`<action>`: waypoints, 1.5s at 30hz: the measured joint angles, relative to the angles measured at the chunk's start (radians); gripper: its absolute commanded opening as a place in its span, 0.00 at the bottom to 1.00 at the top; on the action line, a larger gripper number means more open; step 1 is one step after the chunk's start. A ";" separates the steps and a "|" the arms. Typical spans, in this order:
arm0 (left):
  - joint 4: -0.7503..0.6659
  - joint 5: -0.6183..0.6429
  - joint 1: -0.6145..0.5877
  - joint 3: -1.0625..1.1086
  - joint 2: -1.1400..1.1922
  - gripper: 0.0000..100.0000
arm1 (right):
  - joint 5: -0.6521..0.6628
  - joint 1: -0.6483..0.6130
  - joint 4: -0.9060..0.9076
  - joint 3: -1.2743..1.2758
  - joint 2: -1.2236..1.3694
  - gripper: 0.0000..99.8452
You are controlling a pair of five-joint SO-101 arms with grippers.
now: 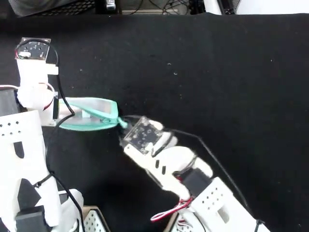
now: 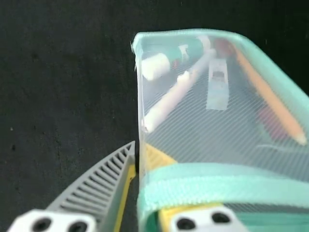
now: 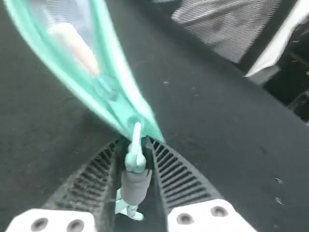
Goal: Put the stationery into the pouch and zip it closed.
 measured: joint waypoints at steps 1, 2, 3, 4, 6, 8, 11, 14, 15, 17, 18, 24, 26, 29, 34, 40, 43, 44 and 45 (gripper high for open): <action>-0.006 0.000 0.000 0.000 0.000 0.03 | 0.009 0.012 0.028 -0.018 -0.014 0.01; -0.009 0.000 0.000 -0.002 0.000 0.03 | 0.020 0.025 0.061 -0.044 -0.029 0.01; -0.012 0.000 0.000 -0.003 0.000 0.03 | 0.032 0.029 0.100 -0.074 -0.044 0.01; -0.012 0.000 0.000 -0.008 0.000 0.03 | 0.046 0.034 0.140 -0.107 -0.060 0.01; -0.012 0.000 0.003 -0.028 0.000 0.03 | 0.055 0.034 0.218 -0.175 -0.081 0.01; -0.012 0.000 0.006 -0.049 0.000 0.03 | 0.058 0.034 0.276 -0.233 -0.086 0.01; -0.011 0.000 0.006 -0.084 0.000 0.03 | 0.058 0.034 0.313 -0.284 -0.080 0.01; -0.011 -0.002 0.006 -0.140 0.000 0.06 | 0.058 0.034 0.316 -0.319 -0.040 0.01; -0.011 -0.002 0.006 -0.164 0.000 0.09 | 0.058 0.034 0.316 -0.331 -0.023 0.01; -0.011 -0.002 0.006 -0.219 0.000 0.16 | 0.058 0.034 0.316 -0.365 0.015 0.01; -0.011 -0.002 0.006 -0.249 0.000 0.20 | 0.058 0.034 0.318 -0.385 0.034 0.01; -0.011 -0.003 0.005 -0.410 -0.002 0.25 | 0.058 0.043 0.325 -0.493 0.152 0.01; -0.006 -0.002 0.005 -0.477 -0.005 0.24 | 0.058 0.041 0.325 -0.509 0.181 0.01; 0.025 -0.002 0.005 -0.577 -0.049 0.22 | 0.058 0.041 0.327 -0.528 0.212 0.01; 0.026 -0.002 0.005 -0.557 -0.203 0.15 | 0.058 0.046 0.327 -0.597 0.222 0.01; 0.023 0.000 0.005 -0.267 -0.407 0.06 | 0.068 0.048 0.328 -0.681 0.244 0.01; -0.029 -0.003 0.003 -0.107 -0.491 0.05 | 0.100 0.044 0.330 -0.718 0.281 0.01; -0.048 -0.003 0.003 -0.052 -0.522 0.05 | 0.106 0.044 0.330 -0.732 0.296 0.01; -0.068 -0.003 0.003 -0.003 -0.551 0.05 | 0.107 0.046 0.330 -0.747 0.311 0.01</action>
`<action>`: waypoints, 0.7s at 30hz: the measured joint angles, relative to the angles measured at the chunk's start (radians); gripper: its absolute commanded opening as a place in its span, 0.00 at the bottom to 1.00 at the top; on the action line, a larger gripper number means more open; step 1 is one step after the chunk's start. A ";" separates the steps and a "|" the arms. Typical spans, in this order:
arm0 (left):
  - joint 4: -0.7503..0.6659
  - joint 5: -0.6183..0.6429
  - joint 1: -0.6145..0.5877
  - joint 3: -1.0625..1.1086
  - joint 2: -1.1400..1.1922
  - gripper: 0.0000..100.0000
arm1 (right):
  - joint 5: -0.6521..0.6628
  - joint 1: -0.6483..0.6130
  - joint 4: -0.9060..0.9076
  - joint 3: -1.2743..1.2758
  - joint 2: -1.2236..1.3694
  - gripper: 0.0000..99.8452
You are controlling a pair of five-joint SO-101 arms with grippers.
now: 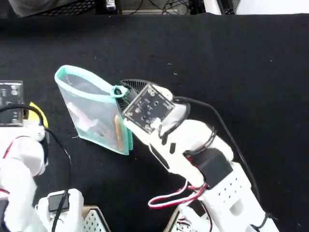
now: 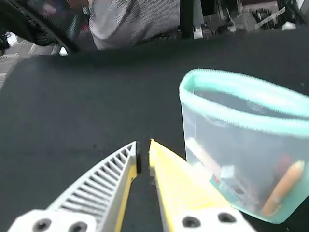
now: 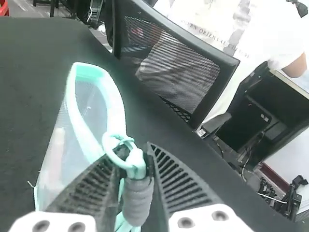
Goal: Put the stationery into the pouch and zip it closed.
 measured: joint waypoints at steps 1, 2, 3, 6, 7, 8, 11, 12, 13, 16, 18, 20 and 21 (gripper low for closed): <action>-0.023 0.000 0.003 0.052 -0.029 0.05 | 0.000 0.000 0.003 -0.017 0.017 0.01; -0.051 0.000 0.015 0.103 -0.057 0.05 | 0.000 0.000 0.012 -0.037 0.034 0.01; -0.086 0.000 0.040 0.157 -0.080 0.05 | 0.000 0.000 0.028 -0.060 0.052 0.01; -0.212 0.000 0.112 0.342 -0.123 0.05 | 0.000 0.000 0.106 -0.143 0.095 0.01; -0.262 0.000 0.127 0.408 -0.126 0.05 | 0.000 0.000 0.137 -0.170 0.098 0.01; -0.313 0.000 0.138 0.473 -0.126 0.05 | 0.002 0.000 0.167 -0.196 0.100 0.01; -0.505 0.000 0.152 0.640 -0.120 0.05 | 0.002 -0.006 0.264 -0.275 0.101 0.01; -0.574 0.011 0.160 0.678 -0.107 0.05 | 0.003 -0.028 0.296 -0.295 0.101 0.01; -0.635 0.034 0.167 0.713 -0.091 0.06 | 0.008 -0.049 0.327 -0.308 0.101 0.01; -0.796 0.101 0.196 0.741 -0.040 0.06 | 0.052 -0.143 0.384 -0.330 0.101 0.01; -0.847 0.140 0.212 0.741 -0.006 0.06 | 0.074 -0.189 0.391 -0.331 0.101 0.01; -0.842 0.167 0.216 0.741 0.014 0.06 | 0.083 -0.199 0.393 -0.331 0.101 0.01; -0.816 0.176 0.216 0.735 0.015 0.06 | 0.086 -0.203 0.397 -0.331 0.101 0.01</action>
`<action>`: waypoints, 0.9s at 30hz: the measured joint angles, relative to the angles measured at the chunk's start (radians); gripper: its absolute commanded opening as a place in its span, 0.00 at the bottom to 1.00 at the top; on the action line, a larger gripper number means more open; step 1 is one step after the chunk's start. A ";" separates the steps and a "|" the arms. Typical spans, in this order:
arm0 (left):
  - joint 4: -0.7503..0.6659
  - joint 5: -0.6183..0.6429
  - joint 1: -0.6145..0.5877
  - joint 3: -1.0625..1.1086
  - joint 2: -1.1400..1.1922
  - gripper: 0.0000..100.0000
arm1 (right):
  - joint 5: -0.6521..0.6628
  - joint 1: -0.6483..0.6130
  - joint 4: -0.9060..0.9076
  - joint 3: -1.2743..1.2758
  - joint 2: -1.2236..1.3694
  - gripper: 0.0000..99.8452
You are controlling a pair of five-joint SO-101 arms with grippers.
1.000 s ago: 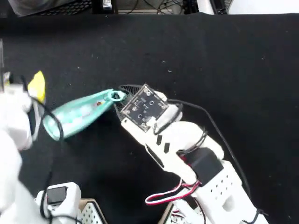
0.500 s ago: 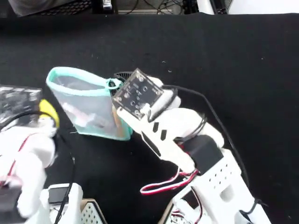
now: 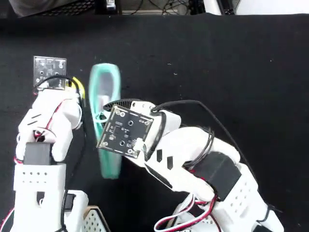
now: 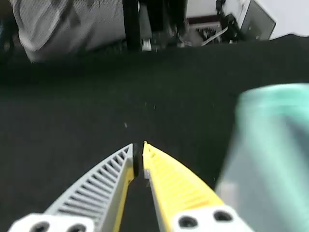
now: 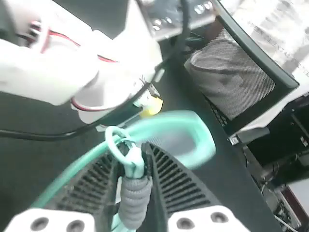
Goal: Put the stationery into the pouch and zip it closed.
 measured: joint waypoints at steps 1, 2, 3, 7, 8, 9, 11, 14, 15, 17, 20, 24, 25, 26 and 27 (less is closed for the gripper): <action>0.034 0.005 -0.003 -0.014 -0.002 0.06 | 0.002 0.000 0.002 0.000 0.000 0.01; 0.074 0.008 -0.008 -0.032 -0.003 0.06 | 0.003 0.000 0.002 0.000 0.000 0.01; 0.110 0.008 -0.017 -0.052 -0.009 0.06 | 0.005 0.000 0.002 0.000 0.000 0.01; 0.281 0.011 -0.061 -0.144 -0.087 0.13 | 0.005 0.035 -0.020 0.000 0.000 0.01; 0.328 0.011 -0.072 -0.170 -0.117 0.15 | 0.005 0.046 -0.031 0.000 0.000 0.01; 0.374 0.011 -0.078 -0.193 -0.147 0.17 | 0.005 0.057 -0.041 0.003 0.000 0.01; 0.470 0.011 -0.080 -0.233 -0.210 0.19 | 0.005 0.061 -0.054 0.026 0.000 0.01; 0.578 0.012 -0.029 -0.259 -0.292 0.19 | 0.005 0.057 -0.060 0.041 0.000 0.01; 0.603 0.012 -0.002 -0.267 -0.315 0.19 | 0.005 0.057 -0.061 0.041 0.000 0.01; 0.638 0.012 0.061 -0.279 -0.351 0.19 | 0.005 0.060 -0.061 0.041 -0.002 0.01; 0.661 0.012 0.169 -0.279 -0.382 0.19 | 0.005 0.057 -0.061 0.041 -0.002 0.01; 0.663 0.012 0.307 -0.281 -0.410 0.19 | 0.005 0.057 -0.061 0.041 -0.002 0.01; 0.663 0.012 0.338 -0.281 -0.410 0.19 | 0.005 0.058 -0.061 0.041 -0.002 0.01; 0.663 0.014 0.362 -0.281 -0.410 0.19 | 0.005 0.061 -0.061 0.041 -0.002 0.01; 0.663 0.012 0.381 -0.281 -0.410 0.19 | 0.005 0.061 -0.061 0.041 -0.002 0.01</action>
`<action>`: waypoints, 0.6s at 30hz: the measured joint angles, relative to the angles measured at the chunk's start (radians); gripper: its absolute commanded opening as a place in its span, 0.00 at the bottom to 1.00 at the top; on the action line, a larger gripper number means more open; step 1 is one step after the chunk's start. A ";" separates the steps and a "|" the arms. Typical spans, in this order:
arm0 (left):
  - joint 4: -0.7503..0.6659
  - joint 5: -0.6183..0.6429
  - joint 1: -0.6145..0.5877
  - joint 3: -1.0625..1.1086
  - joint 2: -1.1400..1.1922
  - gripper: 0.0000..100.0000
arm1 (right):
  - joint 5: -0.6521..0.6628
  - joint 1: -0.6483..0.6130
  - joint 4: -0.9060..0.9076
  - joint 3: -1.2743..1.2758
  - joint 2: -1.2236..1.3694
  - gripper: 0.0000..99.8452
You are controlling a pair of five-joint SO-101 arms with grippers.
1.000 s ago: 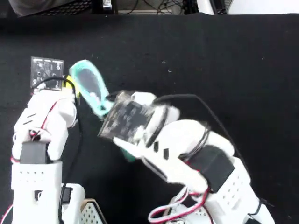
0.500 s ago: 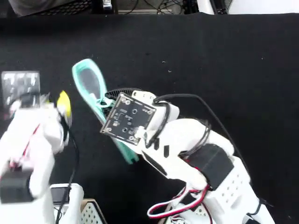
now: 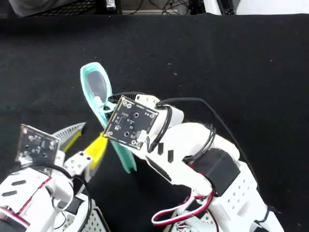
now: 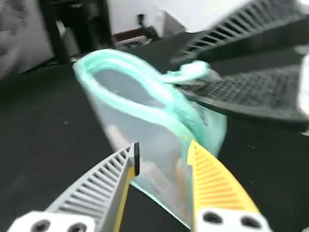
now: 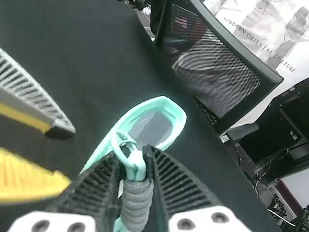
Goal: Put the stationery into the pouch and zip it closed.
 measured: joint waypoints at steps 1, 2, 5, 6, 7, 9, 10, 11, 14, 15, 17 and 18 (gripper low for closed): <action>-0.009 0.000 0.011 0.000 0.000 0.19 | 0.000 -0.003 0.000 0.000 0.000 0.01; -0.025 0.000 0.017 0.005 0.000 0.19 | 0.000 -0.005 0.000 0.000 0.000 0.01; -0.069 0.002 0.026 0.041 0.000 0.19 | 0.000 -0.003 0.000 0.000 0.000 0.01; -0.072 0.002 0.031 0.055 0.000 0.19 | 0.000 -0.005 0.000 0.000 0.000 0.01; -0.075 0.002 0.032 0.057 0.000 0.19 | 0.000 -0.005 0.000 0.000 0.000 0.01; -0.075 0.002 0.049 0.058 -0.008 0.19 | 0.000 -0.005 0.000 0.000 0.000 0.01; -0.075 0.002 0.066 0.057 -0.009 0.20 | 0.000 -0.003 0.000 0.000 0.000 0.01; -0.071 0.002 0.083 0.057 -0.009 0.22 | 0.000 -0.005 0.000 0.000 0.000 0.01; -0.069 0.002 0.109 0.060 -0.009 0.25 | 0.000 -0.003 0.000 0.000 0.000 0.01; -0.074 0.002 0.112 0.071 -0.009 0.25 | 0.000 -0.003 0.000 0.000 0.000 0.01; -0.094 0.002 0.112 0.103 -0.009 0.25 | 0.000 -0.002 0.000 0.000 0.000 0.01; -0.106 0.002 0.106 0.121 -0.009 0.25 | 0.000 0.000 0.000 0.000 0.000 0.01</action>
